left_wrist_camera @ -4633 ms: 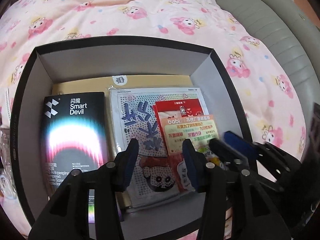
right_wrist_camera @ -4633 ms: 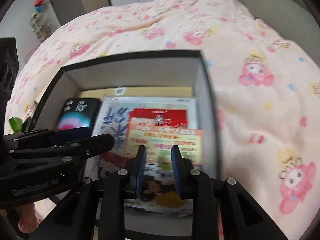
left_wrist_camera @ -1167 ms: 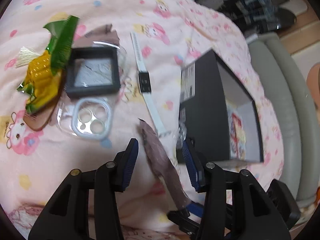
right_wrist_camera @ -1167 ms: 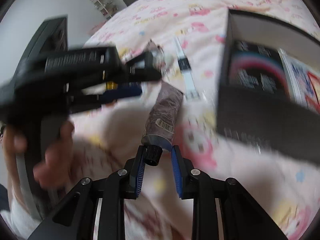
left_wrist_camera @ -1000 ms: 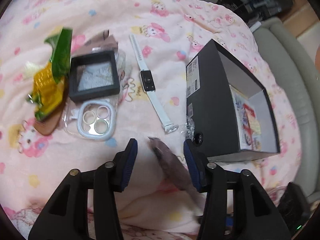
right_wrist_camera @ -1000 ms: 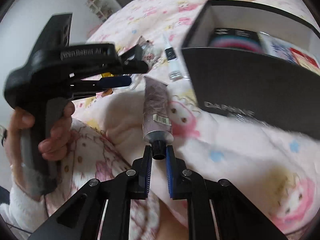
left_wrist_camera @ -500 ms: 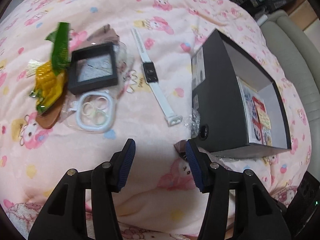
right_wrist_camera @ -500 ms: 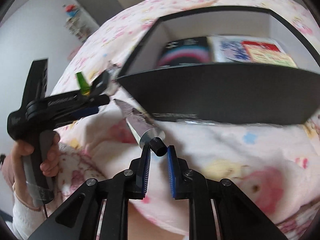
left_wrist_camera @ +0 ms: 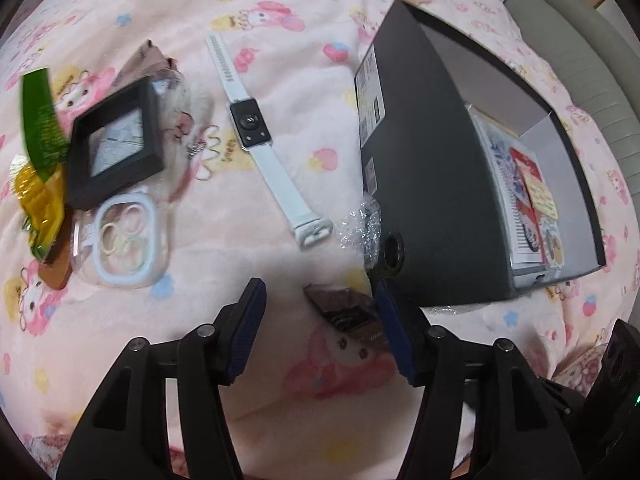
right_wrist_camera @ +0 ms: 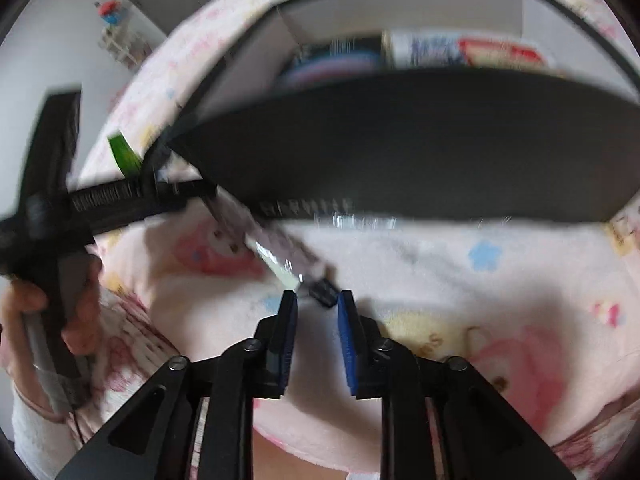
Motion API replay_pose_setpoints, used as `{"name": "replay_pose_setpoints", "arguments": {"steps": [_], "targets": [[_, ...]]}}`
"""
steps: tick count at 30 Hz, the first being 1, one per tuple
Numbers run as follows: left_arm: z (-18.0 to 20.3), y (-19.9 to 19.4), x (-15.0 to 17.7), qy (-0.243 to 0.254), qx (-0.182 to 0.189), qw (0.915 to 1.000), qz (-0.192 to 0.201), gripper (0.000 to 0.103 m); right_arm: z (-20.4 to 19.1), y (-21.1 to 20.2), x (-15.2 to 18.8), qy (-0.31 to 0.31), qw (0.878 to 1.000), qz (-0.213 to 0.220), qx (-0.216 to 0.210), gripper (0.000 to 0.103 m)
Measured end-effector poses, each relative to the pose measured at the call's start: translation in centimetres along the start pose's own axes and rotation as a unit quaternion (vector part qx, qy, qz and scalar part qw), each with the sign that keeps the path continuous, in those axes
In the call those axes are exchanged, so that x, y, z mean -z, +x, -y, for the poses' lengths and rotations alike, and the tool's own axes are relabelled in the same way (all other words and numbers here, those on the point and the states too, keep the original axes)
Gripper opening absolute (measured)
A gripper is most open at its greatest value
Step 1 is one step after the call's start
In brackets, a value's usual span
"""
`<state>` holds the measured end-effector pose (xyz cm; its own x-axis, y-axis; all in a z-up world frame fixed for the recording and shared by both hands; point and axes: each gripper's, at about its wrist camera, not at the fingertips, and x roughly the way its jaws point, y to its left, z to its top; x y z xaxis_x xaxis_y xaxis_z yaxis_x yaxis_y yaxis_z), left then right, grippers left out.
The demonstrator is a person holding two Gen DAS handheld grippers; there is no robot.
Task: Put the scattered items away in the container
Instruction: 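Lift the hand cream tube toward the left gripper with the right gripper, then grasp the tube body with the left gripper while the right gripper holds the cap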
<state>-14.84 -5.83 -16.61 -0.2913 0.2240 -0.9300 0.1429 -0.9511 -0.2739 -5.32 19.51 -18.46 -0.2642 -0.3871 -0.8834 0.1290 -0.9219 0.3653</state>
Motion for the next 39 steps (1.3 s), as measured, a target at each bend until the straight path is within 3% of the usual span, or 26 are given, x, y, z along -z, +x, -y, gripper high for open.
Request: {"name": "replay_pose_setpoints", "arguments": {"steps": [4, 10, 14, 19, 24, 27, 29, 32, 37, 39], "targets": [[0.3, 0.3, 0.0, 0.007, 0.011, 0.9999, -0.004, 0.055, -0.3, 1.2, -0.7, -0.003, 1.000, -0.001, -0.003, 0.038], [-0.6, 0.4, 0.1, -0.016, 0.045, 0.9987, -0.018, 0.050, -1.1, 2.7, -1.1, -0.026, 1.000, 0.000, 0.014, 0.038], [-0.5, -0.4, 1.1, -0.011, 0.087, 0.9956, -0.032, 0.046, -0.8, 1.2, -0.8, -0.015, 1.000, 0.012, -0.013, 0.036], [-0.9, -2.2, 2.2, -0.009, 0.054, 0.9985, 0.005, 0.044, 0.7, -0.6, -0.8, 0.028, 0.997, 0.032, -0.058, 0.033], [-1.3, -1.2, 1.6, -0.027, 0.025, 0.9993, -0.001, 0.046, 1.2, -0.6, -1.4, 0.049, 0.998, 0.041, -0.004, 0.034], [-1.4, -1.1, 1.5, -0.025, 0.040, 0.9989, -0.006, 0.046, 1.9, -1.4, -1.7, 0.067, 0.994, 0.071, 0.041, 0.034], [-1.3, -0.6, 1.3, -0.026, 0.056, 0.9980, -0.015, 0.048, 2.9, -1.9, -2.0, 0.089, 0.992, 0.085, 0.024, 0.034], [-0.9, 0.3, 1.0, -0.019, 0.078, 0.9961, -0.037, 0.049, 3.7, -1.0, -2.0, 0.120, 0.991, 0.055, -0.018, 0.034], [-0.7, 0.7, 0.8, -0.012, 0.068, 0.9970, -0.035, 0.059, 1.8, -1.2, -1.7, 0.078, 0.995, 0.049, -0.039, 0.034], [-0.7, 1.5, 0.5, -0.012, 0.064, 0.9966, -0.050, 0.062, 1.0, 0.0, -1.7, 0.048, 0.998, 0.030, -0.002, 0.034]]}}
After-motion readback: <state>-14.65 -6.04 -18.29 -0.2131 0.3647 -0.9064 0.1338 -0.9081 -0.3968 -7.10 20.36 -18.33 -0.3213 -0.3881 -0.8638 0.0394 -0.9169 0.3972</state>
